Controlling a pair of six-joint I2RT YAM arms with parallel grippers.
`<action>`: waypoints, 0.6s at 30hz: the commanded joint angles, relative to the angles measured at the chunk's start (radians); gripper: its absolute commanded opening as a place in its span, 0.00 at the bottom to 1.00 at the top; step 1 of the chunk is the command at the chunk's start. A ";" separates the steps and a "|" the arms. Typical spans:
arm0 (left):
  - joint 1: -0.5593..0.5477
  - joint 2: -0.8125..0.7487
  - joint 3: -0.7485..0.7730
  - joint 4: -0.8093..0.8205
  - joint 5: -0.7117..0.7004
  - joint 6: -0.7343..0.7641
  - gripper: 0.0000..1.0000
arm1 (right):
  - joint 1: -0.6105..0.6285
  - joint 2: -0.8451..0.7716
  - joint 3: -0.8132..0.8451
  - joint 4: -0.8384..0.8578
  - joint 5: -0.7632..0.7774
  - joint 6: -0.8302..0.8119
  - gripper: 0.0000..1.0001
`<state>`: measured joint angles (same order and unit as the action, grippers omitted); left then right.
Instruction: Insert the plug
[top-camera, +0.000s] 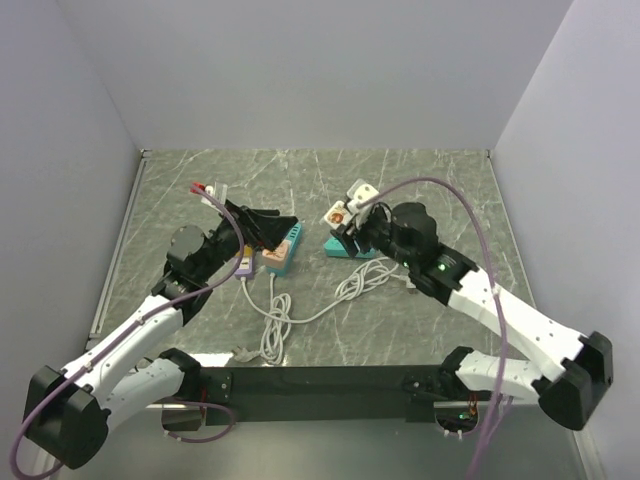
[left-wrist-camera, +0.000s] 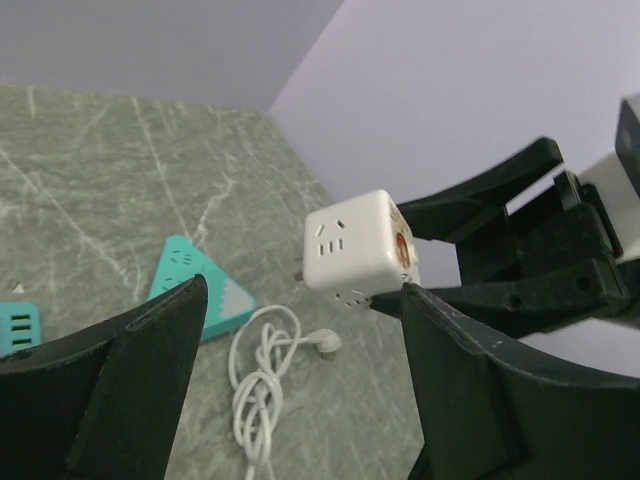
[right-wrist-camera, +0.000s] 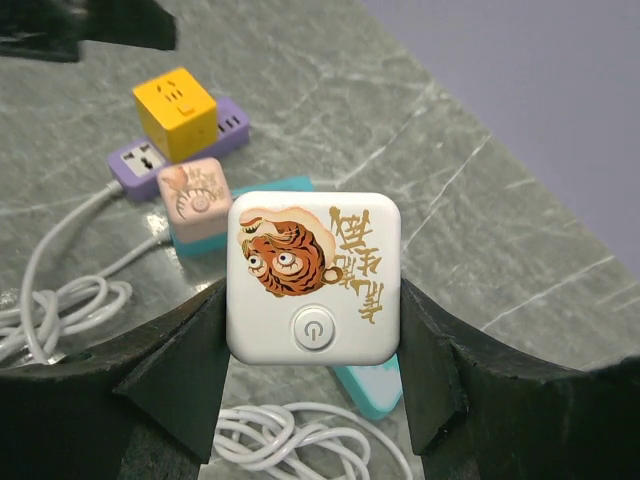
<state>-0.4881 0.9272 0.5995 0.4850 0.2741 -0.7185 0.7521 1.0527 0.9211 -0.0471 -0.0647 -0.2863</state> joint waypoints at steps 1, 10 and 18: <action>0.005 0.018 -0.023 0.023 -0.021 0.076 0.83 | -0.062 0.090 0.094 0.009 -0.096 0.010 0.00; 0.005 0.099 -0.015 0.044 0.002 0.186 0.80 | -0.163 0.412 0.307 -0.177 -0.260 -0.060 0.00; 0.005 0.148 -0.009 0.046 0.008 0.223 0.81 | -0.188 0.609 0.418 -0.269 -0.265 -0.077 0.00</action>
<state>-0.4866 1.0618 0.5762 0.4896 0.2684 -0.5346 0.5751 1.6669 1.2842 -0.2871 -0.3088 -0.3477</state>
